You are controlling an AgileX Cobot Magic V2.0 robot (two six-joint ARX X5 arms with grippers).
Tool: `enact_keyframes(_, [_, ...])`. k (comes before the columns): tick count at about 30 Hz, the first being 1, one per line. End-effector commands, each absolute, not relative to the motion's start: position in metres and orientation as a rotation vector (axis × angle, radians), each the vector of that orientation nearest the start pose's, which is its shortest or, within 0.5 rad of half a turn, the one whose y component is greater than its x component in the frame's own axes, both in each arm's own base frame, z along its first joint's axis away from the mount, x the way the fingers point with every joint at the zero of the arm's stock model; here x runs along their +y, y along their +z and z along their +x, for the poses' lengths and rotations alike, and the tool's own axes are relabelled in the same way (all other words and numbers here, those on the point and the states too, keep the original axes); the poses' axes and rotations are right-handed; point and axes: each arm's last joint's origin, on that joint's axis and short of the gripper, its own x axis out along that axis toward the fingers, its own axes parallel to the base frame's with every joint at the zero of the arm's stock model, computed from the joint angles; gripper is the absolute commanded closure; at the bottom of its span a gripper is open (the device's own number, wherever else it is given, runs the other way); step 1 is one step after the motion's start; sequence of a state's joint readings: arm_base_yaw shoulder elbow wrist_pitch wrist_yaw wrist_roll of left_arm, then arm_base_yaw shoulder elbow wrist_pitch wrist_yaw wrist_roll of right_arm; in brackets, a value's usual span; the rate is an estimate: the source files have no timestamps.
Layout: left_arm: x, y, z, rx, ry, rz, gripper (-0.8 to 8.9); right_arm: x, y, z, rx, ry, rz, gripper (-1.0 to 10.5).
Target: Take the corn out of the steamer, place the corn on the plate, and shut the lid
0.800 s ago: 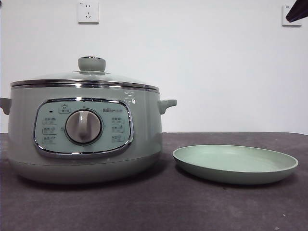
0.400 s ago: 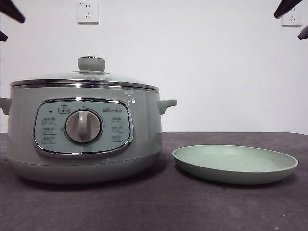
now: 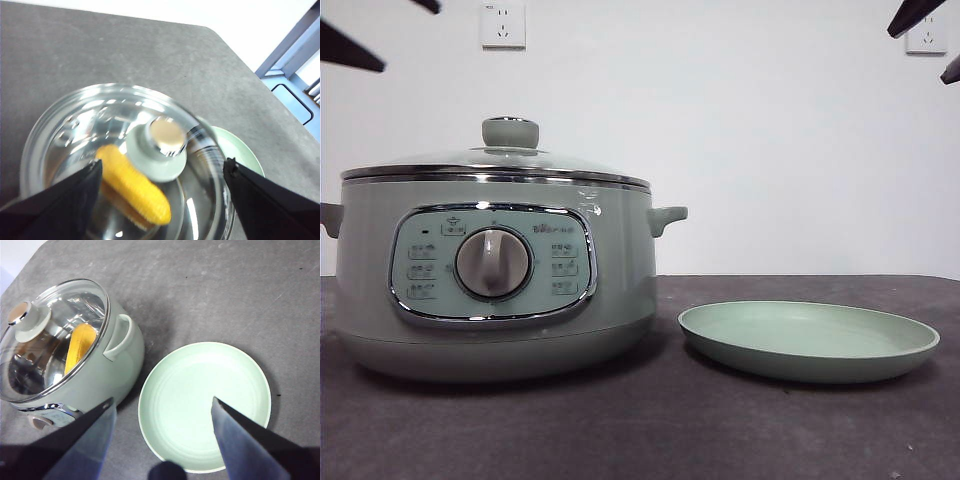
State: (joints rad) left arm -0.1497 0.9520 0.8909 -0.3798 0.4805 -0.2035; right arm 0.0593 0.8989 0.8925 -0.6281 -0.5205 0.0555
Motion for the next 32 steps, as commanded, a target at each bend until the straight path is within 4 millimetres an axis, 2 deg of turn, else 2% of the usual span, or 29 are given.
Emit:
enact_keyframes(1, [-0.054, 0.332, 0.205, 0.496, -0.58, -0.219, 4.05, 0.025, 0.314, 0.175, 0.637, 0.545, 0.196, 6.3])
enact_keyframes(6, [-0.078, 0.342, 0.223, 0.528, -0.577, -0.104, 4.05, 0.025, 0.313, 0.174, 0.651, 0.543, 0.199, 6.3])
enact_keyframes(10, [-0.098, 0.34, 0.234, 0.564, -0.561, -0.022, 4.05, 0.025, 0.312, 0.173, 0.669, 0.541, 0.203, 6.3])
enact_keyframes(18, [-0.127, 0.311, 0.254, 0.66, -0.523, 0.095, 4.05, 0.025, 0.311, 0.173, 0.677, 0.54, 0.205, 6.3])
enact_keyframes(25, [-0.134, 0.297, 0.262, 0.712, -0.496, 0.125, 4.17, 0.025, 0.311, 0.173, 0.681, 0.54, 0.206, 6.3])
enact_keyframes(26, [-0.133, 0.296, 0.262, 0.713, -0.478, 0.133, 4.77, 0.025, 0.311, 0.173, 0.681, 0.54, 0.206, 6.3])
enact_keyframes(28, [-0.133, 0.296, 0.262, 0.715, -0.465, 0.147, 6.82, 0.025, 0.311, 0.173, 0.681, 0.54, 0.206, 6.3])
enact_keyframes(30, [-0.133, 0.296, 0.262, 0.71, -0.474, 0.17, 8.24, 0.025, 0.311, 0.173, 0.681, 0.54, 0.206, 6.3])
enact_keyframes(32, [-0.133, 0.296, 0.263, 0.7, -0.481, 0.185, 8.26, 0.025, 0.311, 0.173, 0.681, 0.54, 0.206, 6.3])
